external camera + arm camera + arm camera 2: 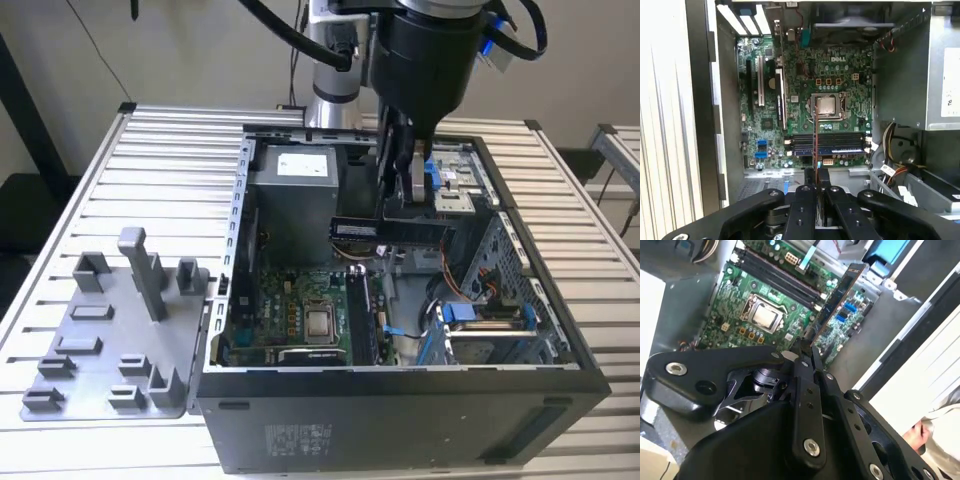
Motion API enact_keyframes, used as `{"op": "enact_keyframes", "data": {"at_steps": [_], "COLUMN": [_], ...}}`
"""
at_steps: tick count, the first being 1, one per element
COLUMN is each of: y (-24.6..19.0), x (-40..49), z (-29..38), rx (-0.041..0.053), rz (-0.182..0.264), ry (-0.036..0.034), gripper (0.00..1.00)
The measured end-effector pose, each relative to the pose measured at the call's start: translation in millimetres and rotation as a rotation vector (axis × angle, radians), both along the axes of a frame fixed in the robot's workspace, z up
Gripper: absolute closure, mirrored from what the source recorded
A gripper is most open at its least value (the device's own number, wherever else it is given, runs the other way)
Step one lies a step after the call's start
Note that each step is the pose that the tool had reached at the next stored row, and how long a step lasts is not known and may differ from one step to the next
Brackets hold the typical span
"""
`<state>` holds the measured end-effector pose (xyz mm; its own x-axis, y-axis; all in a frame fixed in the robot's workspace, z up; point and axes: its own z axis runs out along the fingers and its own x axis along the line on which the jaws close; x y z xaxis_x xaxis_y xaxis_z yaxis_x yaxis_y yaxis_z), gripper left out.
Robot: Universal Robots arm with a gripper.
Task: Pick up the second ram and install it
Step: 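Pick up the second ram and move it above second insertion slot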
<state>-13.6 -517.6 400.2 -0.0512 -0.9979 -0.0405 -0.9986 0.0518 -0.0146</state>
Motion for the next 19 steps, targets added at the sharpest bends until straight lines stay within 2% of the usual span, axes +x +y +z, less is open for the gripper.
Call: {"op": "enact_keyframes", "data": {"at_steps": [4,14,19], "y": [0.0,0.6,4.6], "x": [10.7,11.3,11.1], "z": [0.0,0.0,-0.1], "rx": [0.0001,0.0,-0.0001], "rz": [0.0,0.001,0.016], "ry": [0.0001,0.0001,-0.0002], "gripper": [0.86,0.86,0.86]}}
